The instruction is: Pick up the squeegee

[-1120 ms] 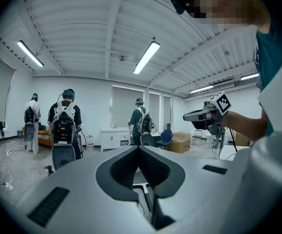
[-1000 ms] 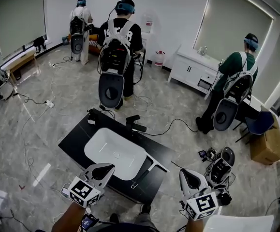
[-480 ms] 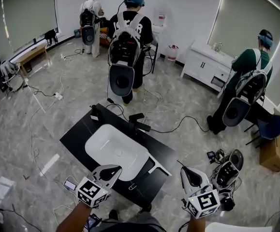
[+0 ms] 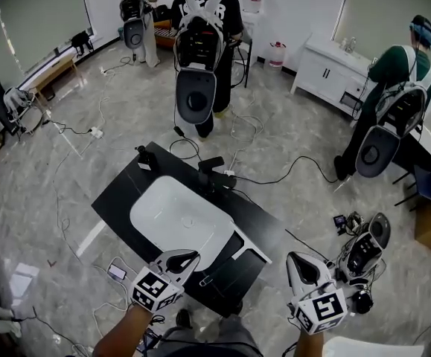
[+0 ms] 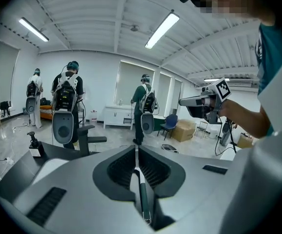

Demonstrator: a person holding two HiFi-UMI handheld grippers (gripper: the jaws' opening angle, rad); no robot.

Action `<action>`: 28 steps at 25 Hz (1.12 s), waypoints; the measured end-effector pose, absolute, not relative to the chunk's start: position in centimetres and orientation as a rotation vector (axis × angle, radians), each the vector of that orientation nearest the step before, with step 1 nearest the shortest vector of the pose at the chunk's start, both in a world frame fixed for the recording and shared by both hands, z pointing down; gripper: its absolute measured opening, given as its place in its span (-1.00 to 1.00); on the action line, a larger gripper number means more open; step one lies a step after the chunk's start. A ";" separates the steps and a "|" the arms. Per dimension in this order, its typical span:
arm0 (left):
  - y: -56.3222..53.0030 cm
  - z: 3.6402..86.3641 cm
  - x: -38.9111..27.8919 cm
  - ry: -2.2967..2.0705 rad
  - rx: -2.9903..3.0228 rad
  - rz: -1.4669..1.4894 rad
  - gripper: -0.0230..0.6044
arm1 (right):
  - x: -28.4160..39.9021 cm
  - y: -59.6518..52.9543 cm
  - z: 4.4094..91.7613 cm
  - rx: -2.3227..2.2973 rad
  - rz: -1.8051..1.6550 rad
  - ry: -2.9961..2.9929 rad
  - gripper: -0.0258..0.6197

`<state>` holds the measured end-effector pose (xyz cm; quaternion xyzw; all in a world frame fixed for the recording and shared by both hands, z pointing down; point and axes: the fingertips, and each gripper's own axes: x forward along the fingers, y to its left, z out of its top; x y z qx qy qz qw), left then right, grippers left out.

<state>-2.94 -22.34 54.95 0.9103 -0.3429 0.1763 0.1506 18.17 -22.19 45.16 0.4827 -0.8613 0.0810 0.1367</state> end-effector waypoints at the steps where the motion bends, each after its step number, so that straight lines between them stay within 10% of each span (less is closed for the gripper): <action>1: -22.8 55.7 -2.6 -0.975 2.604 0.518 -0.91 | 18.5 -22.5 45.7 1.397 0.248 -2.488 -0.89; 28: -26.4 75.7 6.4 -0.761 2.413 0.796 -0.35 | 23.4 -27.3 56.8 1.386 0.456 -2.412 -0.89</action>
